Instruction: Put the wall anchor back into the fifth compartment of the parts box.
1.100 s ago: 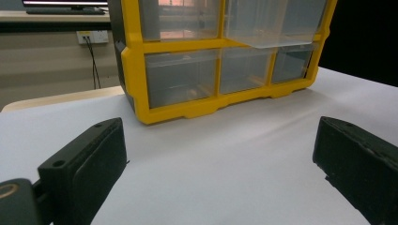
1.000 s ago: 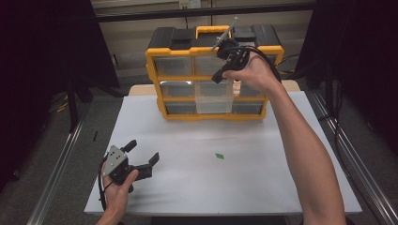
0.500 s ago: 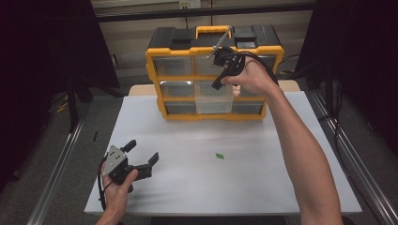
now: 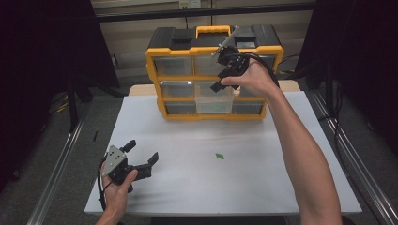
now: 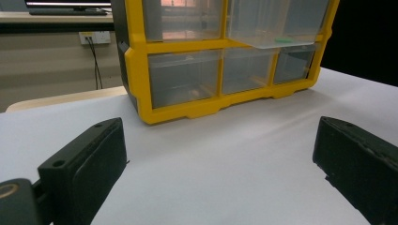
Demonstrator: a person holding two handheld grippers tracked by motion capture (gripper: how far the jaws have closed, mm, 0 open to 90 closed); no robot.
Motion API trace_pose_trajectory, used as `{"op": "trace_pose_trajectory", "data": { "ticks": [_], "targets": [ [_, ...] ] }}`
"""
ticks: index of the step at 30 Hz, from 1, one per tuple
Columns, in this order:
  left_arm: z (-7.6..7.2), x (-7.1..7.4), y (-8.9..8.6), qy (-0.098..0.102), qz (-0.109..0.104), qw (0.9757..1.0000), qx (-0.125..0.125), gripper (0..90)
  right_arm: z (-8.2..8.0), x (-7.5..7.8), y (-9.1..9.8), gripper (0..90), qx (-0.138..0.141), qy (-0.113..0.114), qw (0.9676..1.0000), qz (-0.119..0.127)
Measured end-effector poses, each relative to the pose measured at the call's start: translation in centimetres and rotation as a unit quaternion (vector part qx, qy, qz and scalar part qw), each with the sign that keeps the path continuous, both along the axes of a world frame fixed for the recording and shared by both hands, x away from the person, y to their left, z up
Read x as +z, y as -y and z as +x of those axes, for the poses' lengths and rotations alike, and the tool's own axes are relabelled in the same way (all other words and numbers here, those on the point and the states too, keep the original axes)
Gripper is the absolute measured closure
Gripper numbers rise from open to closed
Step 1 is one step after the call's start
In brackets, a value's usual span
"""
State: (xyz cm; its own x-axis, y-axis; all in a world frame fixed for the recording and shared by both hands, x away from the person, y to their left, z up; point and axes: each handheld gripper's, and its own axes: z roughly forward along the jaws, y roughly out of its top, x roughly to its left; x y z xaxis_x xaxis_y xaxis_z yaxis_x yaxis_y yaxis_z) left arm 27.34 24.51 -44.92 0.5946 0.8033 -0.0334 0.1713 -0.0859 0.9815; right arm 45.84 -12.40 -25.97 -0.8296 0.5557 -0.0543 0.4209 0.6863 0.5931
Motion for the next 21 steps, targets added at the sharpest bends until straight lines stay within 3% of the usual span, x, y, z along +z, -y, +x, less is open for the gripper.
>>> {"op": "trace_pose_trajectory", "data": {
  "ticks": [3,6,10,15,21],
  "targets": [
    [0.0,0.0,0.0,0.0,0.002,1.0,0.0,3.2,-0.6,0.1,0.6,23.1,-0.001,0.004,0.9998,0.02],
    [0.0,0.0,-0.1,-0.003,0.003,1.0,0.003,3.2,-1.1,0.0,0.8,18.4,-0.001,0.01,0.9995,0.029],
    [0.0,0.0,0.0,-0.002,0.003,1.0,0.002,3.2,-2.4,-0.1,1.2,17.3,0.02,0.018,0.9981,0.054],
    [0.0,0.0,0.0,-0.002,0.002,1.0,0.002,3.2,-3.6,-0.2,1.8,14.7,0.02,0.033,0.9966,0.072],
    [0.0,0.0,0.0,0.001,0.004,1.0,0.003,3.2,-5.4,-1.4,3.3,10.8,0.007,0.048,0.9939,0.099]
  ]
}}
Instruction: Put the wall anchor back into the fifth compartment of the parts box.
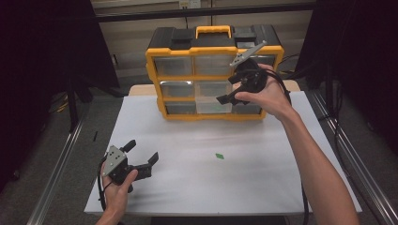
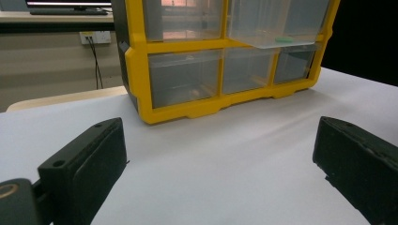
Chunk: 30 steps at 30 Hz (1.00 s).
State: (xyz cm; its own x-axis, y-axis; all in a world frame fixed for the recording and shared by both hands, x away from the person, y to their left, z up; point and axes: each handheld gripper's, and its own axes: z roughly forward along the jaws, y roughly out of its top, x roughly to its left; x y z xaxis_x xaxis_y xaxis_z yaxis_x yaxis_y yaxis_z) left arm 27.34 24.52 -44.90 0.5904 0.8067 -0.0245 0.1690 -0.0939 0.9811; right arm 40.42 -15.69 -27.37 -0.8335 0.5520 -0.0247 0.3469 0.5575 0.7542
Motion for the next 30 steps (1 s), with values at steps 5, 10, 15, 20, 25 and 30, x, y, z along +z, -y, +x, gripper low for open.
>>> {"op": "trace_pose_trajectory", "data": {
  "ticks": [5,10,15,20,25,30],
  "targets": [
    [0.0,0.0,0.0,-0.002,0.0,1.0,0.001,3.2,-1.1,-1.1,1.1,9.0,-0.011,0.01,0.9998,0.016],
    [0.0,0.0,0.0,-0.002,-0.001,1.0,0.003,3.2,-2.3,-2.3,1.9,7.9,-0.021,0.013,0.9985,0.049],
    [0.0,0.0,0.1,-0.003,-0.003,1.0,0.003,3.2,-3.2,-3.8,2.2,7.7,-0.017,0.01,0.9984,0.054],
    [0.0,0.0,0.1,-0.002,-0.002,1.0,0.003,3.2,-4.3,-6.0,2.0,8.1,-0.021,0.006,0.9973,0.07],
    [0.0,0.0,0.0,-0.002,0.002,1.0,0.002,3.2,-4.9,-7.8,1.5,7.9,-0.016,-0.001,0.9975,0.069],
    [0.0,0.0,0.0,-0.003,0.001,1.0,0.003,3.2,-5.3,-10.0,1.3,6.4,-0.012,-0.018,0.9972,0.072]
  ]
}}
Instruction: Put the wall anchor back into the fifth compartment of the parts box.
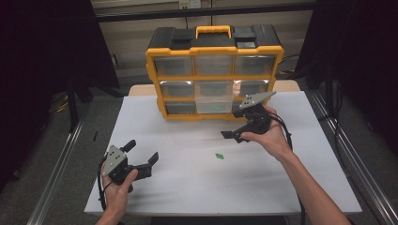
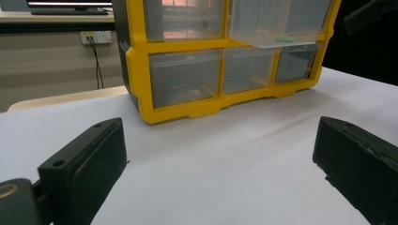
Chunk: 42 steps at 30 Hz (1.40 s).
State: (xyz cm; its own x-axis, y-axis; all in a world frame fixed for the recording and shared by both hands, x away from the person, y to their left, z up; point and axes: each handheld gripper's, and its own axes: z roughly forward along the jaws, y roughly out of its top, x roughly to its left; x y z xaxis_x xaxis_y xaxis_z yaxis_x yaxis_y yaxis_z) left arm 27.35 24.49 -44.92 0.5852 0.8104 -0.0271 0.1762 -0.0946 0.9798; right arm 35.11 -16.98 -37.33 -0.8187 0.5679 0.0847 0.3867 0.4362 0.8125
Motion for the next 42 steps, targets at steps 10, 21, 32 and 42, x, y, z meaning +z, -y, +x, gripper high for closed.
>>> {"op": "trace_pose_trajectory", "data": {
  "ticks": [10,21,32,42],
  "targets": [
    [0.0,0.0,0.0,0.0,-0.003,1.0,-0.003,3.2,-0.2,-3.4,-0.6,10.4,0.012,-0.038,0.9991,-0.018],
    [0.0,0.0,0.0,0.005,-0.001,1.0,-0.004,3.2,-0.2,-5.4,-1.8,24.7,0.054,-0.07,0.9947,-0.053],
    [0.0,0.0,0.1,0.0,0.001,1.0,-0.002,3.2,0.4,-6.8,-3.0,37.9,0.077,-0.11,0.9847,-0.11],
    [0.1,-0.1,0.2,-0.001,0.001,1.0,-0.005,3.2,1.8,-7.7,-3.8,61.7,0.085,-0.133,0.9768,-0.145]
  ]
}}
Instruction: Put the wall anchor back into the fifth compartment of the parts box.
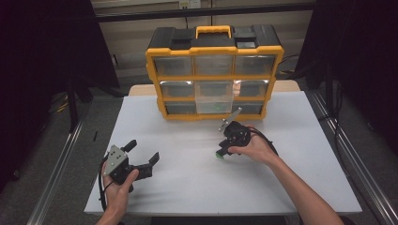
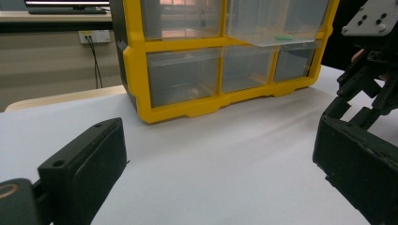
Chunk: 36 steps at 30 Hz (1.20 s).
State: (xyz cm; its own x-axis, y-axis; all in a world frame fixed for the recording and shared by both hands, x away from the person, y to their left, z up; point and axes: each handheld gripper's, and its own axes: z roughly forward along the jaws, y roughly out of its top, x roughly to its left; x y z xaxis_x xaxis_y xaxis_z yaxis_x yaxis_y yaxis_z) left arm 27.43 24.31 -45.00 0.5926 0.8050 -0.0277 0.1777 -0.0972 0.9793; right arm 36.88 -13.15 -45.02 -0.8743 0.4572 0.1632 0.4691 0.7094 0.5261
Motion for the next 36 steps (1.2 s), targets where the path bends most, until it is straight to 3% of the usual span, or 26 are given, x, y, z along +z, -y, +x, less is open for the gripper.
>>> {"op": "trace_pose_trajectory", "data": {
  "ticks": [2,11,21,26,36],
  "targets": [
    [0.0,0.0,0.0,0.0,-0.001,1.0,-0.001,3.2,0.3,-0.2,-0.2,64.1,0.013,-0.006,0.9998,-0.015],
    [0.0,0.0,0.0,0.001,-0.001,1.0,0.002,3.2,0.6,-0.8,-0.8,70.7,0.029,-0.005,0.9989,-0.037],
    [0.0,0.0,0.0,0.0,0.0,1.0,-0.001,3.2,0.9,-0.9,-1.0,75.6,0.043,-0.013,0.9985,-0.032],
    [0.1,0.0,0.0,0.001,-0.002,1.0,-0.002,3.2,0.9,-1.0,-1.1,74.1,0.046,-0.02,0.9977,-0.045],
    [0.1,0.0,0.0,0.002,0.004,1.0,-0.001,3.3,1.1,-0.9,-1.6,84.3,0.048,-0.01,0.9966,-0.066]
  ]
}}
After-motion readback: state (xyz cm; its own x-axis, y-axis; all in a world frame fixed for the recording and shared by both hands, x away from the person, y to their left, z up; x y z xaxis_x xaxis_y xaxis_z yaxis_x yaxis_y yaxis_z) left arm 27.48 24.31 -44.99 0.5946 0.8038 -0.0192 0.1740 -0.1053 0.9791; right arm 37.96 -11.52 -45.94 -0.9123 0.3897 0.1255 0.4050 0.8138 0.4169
